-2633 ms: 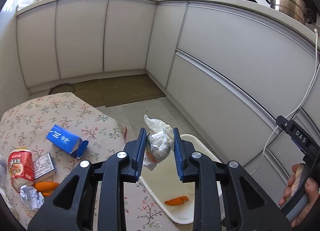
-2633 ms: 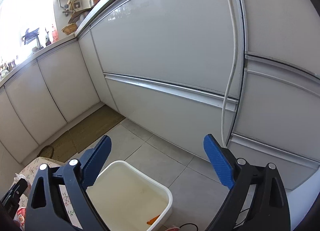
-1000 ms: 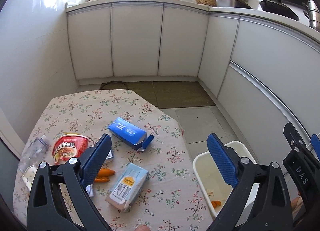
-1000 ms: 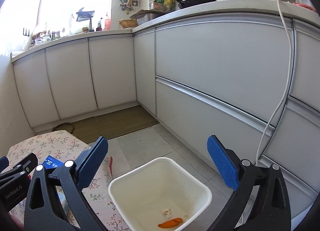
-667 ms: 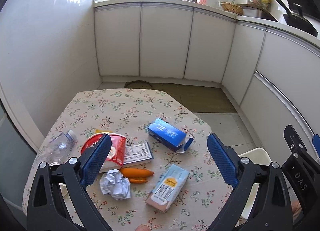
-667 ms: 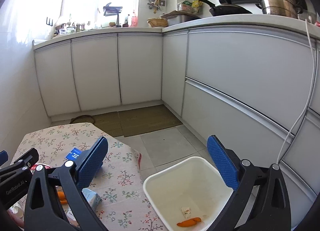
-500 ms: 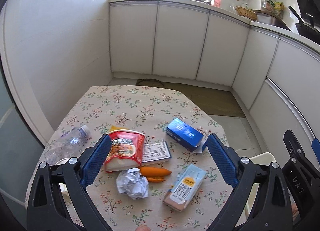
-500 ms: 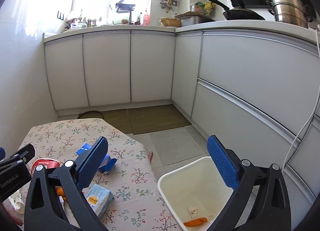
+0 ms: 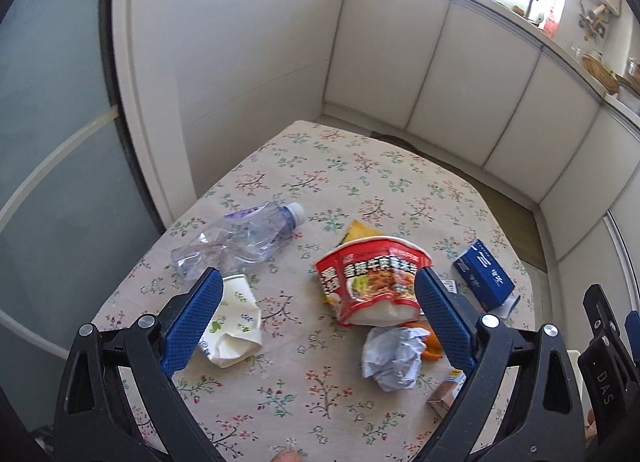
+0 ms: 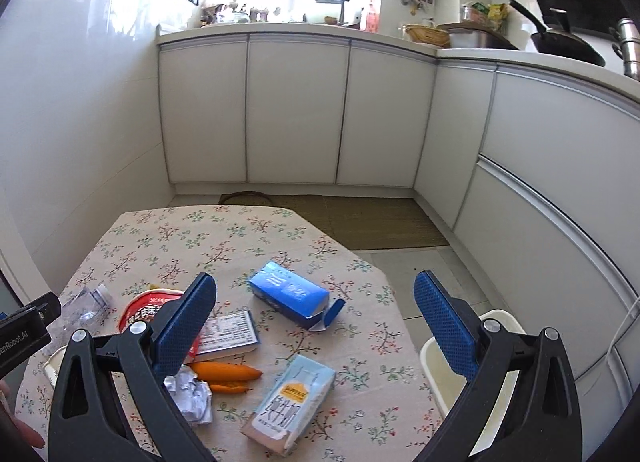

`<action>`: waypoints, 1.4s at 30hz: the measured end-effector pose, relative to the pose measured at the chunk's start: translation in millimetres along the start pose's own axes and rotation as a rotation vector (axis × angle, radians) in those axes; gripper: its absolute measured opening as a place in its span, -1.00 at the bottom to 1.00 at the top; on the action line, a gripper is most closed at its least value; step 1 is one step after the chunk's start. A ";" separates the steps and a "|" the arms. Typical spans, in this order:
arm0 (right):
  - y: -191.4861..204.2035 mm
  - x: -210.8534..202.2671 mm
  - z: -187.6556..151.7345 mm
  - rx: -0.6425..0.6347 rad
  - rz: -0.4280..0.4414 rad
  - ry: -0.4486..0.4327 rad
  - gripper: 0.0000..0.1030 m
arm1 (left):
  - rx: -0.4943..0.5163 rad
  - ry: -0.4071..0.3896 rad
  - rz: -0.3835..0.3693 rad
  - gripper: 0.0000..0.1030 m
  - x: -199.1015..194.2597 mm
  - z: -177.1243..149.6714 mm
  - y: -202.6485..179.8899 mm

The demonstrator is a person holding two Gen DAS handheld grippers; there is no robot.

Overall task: Collect trash
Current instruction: 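Move the left tool to the white paper cup and grasp its rim, then grasp the clear plastic bottle with the right tool while the left tool holds the cup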

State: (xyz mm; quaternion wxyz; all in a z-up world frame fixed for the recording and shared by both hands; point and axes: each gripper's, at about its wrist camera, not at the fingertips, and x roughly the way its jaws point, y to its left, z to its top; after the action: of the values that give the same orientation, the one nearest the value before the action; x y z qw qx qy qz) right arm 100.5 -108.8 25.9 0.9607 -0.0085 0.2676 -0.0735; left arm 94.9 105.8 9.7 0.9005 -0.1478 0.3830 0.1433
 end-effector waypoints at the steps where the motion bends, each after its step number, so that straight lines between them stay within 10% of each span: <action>1: 7.4 1.5 0.0 -0.010 0.011 0.002 0.87 | -0.021 0.014 0.009 0.79 3.1 0.9 7.0; 18: 82.9 34.5 -14.5 -0.156 0.109 0.110 0.87 | -0.329 0.294 0.194 0.79 121.2 -24.1 103.7; 35: 84.4 50.8 -22.9 -0.192 0.107 0.174 0.87 | -0.294 0.290 0.223 0.47 140.2 -28.6 95.3; 42: 94.2 64.9 -21.1 -0.199 0.232 0.265 0.87 | -0.238 0.284 0.236 0.39 116.5 -30.1 91.2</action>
State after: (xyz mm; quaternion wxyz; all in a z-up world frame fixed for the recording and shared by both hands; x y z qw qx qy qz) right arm 157.4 -24.7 -30.8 0.9134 -0.0627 0.3970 0.0640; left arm 119.0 194.9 -109.8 0.7908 -0.2260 0.5008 0.2696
